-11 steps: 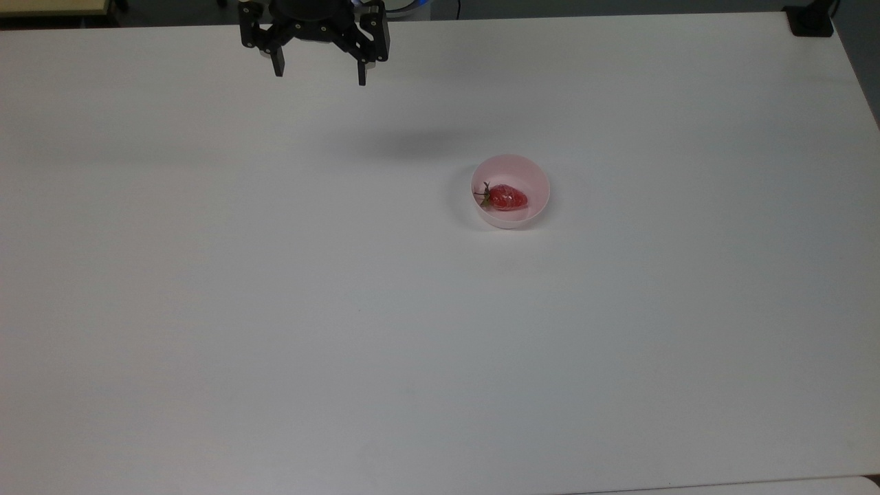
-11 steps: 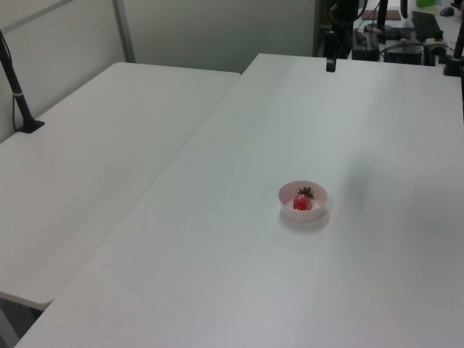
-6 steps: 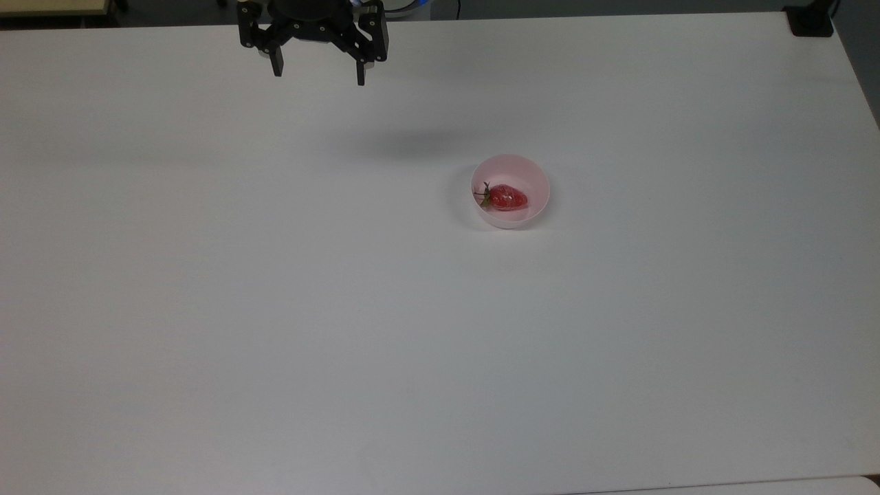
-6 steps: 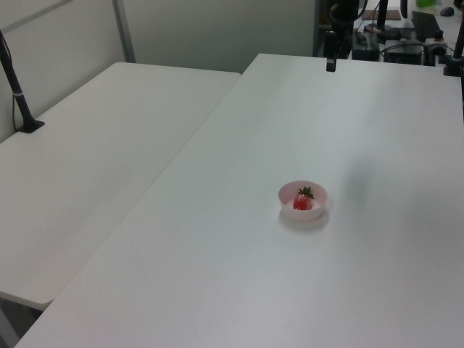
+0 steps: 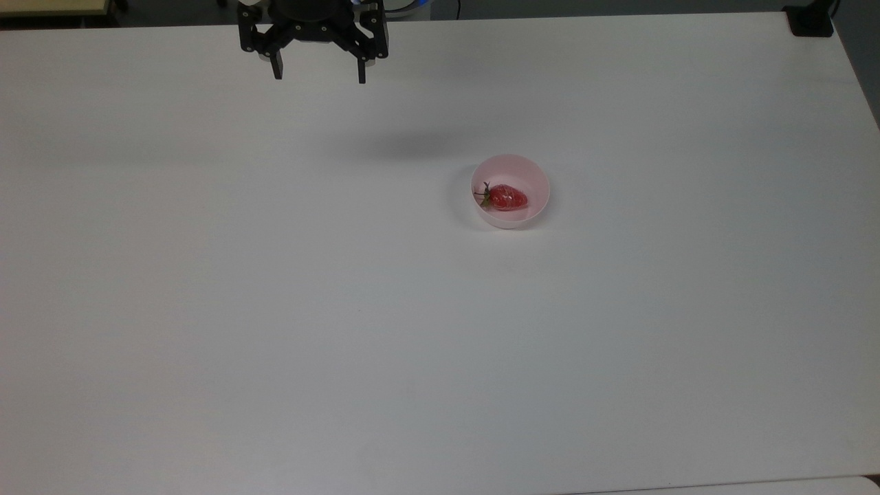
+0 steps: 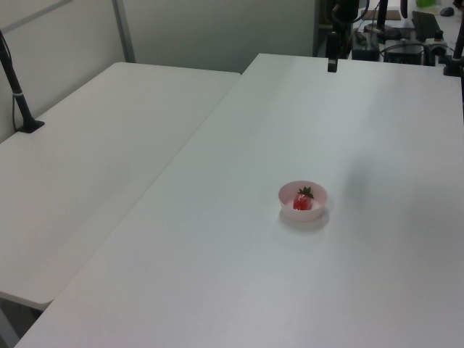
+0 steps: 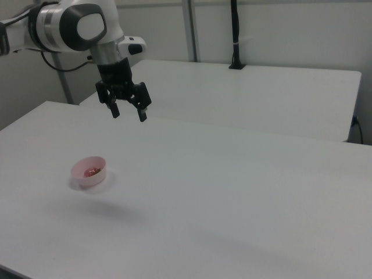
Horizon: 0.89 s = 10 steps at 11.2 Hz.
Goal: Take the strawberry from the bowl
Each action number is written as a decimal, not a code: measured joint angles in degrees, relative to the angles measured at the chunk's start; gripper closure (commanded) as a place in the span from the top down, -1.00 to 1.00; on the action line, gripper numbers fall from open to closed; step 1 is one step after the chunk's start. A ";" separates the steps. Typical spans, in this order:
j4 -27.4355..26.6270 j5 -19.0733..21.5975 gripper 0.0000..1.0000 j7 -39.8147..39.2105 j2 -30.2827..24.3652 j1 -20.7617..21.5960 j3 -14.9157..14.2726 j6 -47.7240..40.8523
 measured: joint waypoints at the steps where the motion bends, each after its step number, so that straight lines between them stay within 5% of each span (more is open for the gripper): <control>1: -0.01 0.03 1.00 -0.17 0.19 0.11 0.19 -0.06; 6: -0.19 2.76 0.84 0.45 5.78 9.18 1.14 0.25; 10: -1.18 2.83 0.58 7.69 15.12 17.37 1.33 10.44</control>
